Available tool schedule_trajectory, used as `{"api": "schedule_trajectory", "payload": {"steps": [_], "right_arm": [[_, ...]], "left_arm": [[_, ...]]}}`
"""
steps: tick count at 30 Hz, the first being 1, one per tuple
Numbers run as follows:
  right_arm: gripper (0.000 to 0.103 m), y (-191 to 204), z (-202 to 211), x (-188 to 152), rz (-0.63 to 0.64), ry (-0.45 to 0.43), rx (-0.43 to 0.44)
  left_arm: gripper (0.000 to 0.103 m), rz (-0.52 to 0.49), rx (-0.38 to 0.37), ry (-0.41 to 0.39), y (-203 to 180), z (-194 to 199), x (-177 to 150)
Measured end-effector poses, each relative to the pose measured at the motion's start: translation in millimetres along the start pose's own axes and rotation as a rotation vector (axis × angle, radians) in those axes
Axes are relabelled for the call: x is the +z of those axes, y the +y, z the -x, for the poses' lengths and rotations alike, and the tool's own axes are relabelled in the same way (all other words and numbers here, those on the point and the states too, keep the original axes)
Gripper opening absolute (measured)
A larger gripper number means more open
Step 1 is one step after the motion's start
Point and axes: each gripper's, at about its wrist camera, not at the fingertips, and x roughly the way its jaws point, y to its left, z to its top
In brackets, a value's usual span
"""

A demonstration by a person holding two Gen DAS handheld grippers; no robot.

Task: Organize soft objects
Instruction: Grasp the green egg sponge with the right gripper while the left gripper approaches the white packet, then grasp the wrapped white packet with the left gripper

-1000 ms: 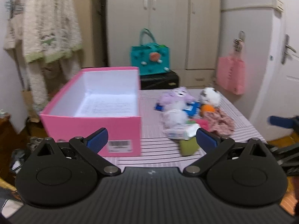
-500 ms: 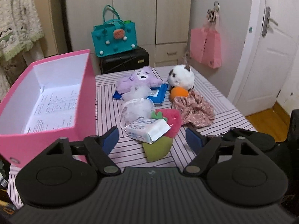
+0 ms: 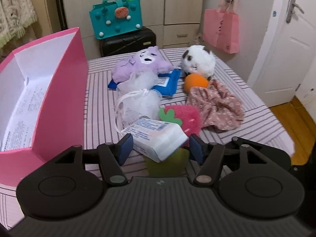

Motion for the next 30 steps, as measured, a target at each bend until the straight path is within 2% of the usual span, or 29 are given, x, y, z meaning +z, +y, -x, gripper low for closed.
{"api": "schedule_trajectory", "payload": {"steps": [1, 2, 5, 8, 12, 16, 19, 26, 30], "right_arm": [[0.069, -1.1, -1.5, 0.2, -0.005, -0.004, -0.006], [0.057, -2.4, -0.8, -0.1, -0.006, -0.012, -0.017], [0.056, -4.7, 5.2, 0.6, -0.011, -0.019, -0.012], [0.055, -3.0, 9.9, -1.2, 0.001, -0.018, -0.016], [0.055, -3.4, 19.7, -3.8, 0.012, -0.014, -0.025], [0.055, -8.7, 26.7, -3.3, 0.014, -0.002, -0.049], [0.055, -16.0, 32.5, -4.4, 0.005, 0.002, -0.069], [0.055, -32.0, 45.8, -4.8, -0.002, -0.002, -0.113], [0.055, -40.8, 48.7, -6.7, -0.005, 0.007, -0.141]], "left_arm": [[0.064, -0.006, 0.02, -0.003, -1.7, -3.0, -0.2], [0.066, -0.008, 0.033, -0.002, -2.8, -5.0, 0.2], [0.07, 0.005, 0.054, -0.002, -2.4, -10.0, 1.8], [0.071, 0.027, 0.057, 0.001, -0.6, -13.2, 4.1], [0.074, 0.134, 0.017, -0.014, 8.5, -14.1, 5.2], [0.075, 0.161, 0.052, 0.008, 7.1, -23.8, 5.0], [0.075, 0.202, 0.048, 0.01, 8.1, -25.4, 1.6], [0.067, 0.2, 0.072, 0.017, 9.0, -19.8, -4.8], [0.067, 0.2, 0.077, 0.032, 8.2, -20.7, -8.1]]}}
